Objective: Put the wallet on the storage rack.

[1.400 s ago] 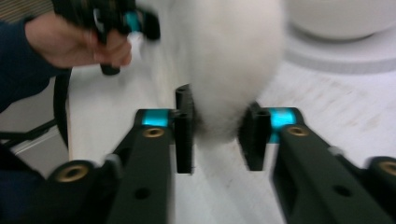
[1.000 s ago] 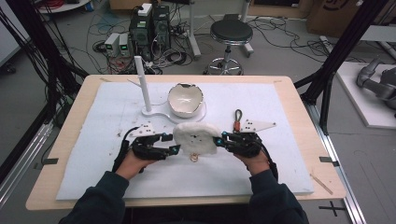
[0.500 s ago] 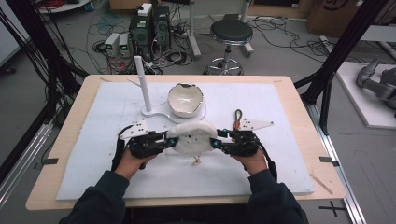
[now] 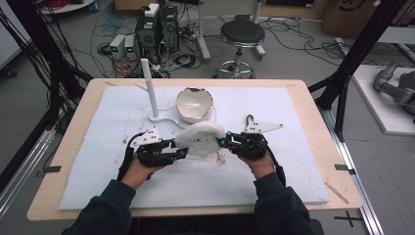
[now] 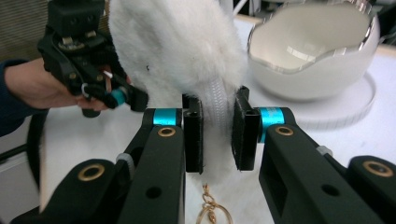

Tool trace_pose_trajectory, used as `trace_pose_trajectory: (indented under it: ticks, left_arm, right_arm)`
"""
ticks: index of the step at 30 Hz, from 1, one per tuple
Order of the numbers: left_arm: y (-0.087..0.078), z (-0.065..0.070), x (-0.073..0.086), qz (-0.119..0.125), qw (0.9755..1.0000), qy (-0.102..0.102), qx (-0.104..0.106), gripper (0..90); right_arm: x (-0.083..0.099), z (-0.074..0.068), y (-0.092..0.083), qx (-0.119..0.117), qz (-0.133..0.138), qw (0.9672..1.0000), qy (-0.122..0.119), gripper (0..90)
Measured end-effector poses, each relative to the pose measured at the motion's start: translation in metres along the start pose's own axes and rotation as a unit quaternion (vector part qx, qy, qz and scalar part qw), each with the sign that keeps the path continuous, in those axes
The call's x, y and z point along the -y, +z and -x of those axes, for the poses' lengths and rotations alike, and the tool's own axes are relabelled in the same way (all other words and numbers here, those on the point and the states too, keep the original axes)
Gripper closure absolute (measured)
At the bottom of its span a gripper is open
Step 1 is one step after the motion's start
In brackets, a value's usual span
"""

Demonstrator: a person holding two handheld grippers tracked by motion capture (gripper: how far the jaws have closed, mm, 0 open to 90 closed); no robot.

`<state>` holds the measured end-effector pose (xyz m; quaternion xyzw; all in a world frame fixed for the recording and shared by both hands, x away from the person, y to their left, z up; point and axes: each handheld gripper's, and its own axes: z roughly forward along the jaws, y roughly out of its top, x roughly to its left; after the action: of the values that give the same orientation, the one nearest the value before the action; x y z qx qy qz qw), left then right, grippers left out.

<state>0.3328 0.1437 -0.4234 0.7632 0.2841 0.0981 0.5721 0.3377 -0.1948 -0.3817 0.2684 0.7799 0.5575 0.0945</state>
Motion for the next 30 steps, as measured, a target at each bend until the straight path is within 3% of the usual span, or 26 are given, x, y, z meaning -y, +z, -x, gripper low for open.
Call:
trace_pose_trajectory:
  ticks: [1,2,3,5,11,17,18,24,25,30]
  left_arm:
    - [-0.007,-0.008,0.000,0.005,0.9995,-0.008,-0.030,47.5]
    - [-0.007,-0.008,0.000,0.005,0.9995,-0.008,-0.030,46.6]
    - [-0.017,-0.016,0.001,0.014,0.9981,-0.019,-0.056,45.6]
    - [-0.026,-0.025,0.001,0.024,0.9959,-0.026,-0.083,44.3]
    - [-0.049,-0.044,0.004,0.040,0.9884,-0.043,-0.140,35.7]
    - [-0.059,-0.051,0.005,0.057,0.9845,-0.046,-0.159,28.5]
    - [-0.062,-0.053,0.005,0.062,0.9829,-0.051,-0.166,27.6]
    - [-0.067,-0.056,0.007,0.064,0.9822,-0.052,-0.169,27.3]
    - [-0.068,-0.057,0.007,0.065,0.9821,-0.054,-0.168,27.3]
    - [-0.068,-0.058,0.008,0.066,0.9821,-0.055,-0.168,27.3]
  right_arm:
    - [-0.010,0.000,0.001,0.015,0.006,0.9998,-0.015,78.4]
    - [-0.016,0.000,0.002,0.020,0.006,0.9996,-0.020,78.4]
    - [-0.022,0.001,0.003,0.024,0.006,0.9993,-0.028,78.5]
    - [-0.036,0.002,0.005,0.032,0.006,0.9985,-0.044,78.5]
    - [-0.074,0.008,0.018,0.056,-0.002,0.9951,-0.081,78.6]
    - [-0.108,0.017,0.037,0.065,-0.011,0.9928,-0.100,78.6]
    - [-0.113,0.018,0.040,0.070,-0.011,0.9917,-0.107,78.6]
    - [-0.132,0.027,0.059,0.079,-0.027,0.9896,-0.117,78.6]
    - [-0.137,0.031,0.068,0.090,-0.039,0.9853,-0.140,78.5]
    - [-0.139,0.043,0.079,0.105,-0.048,0.9802,-0.161,78.5]
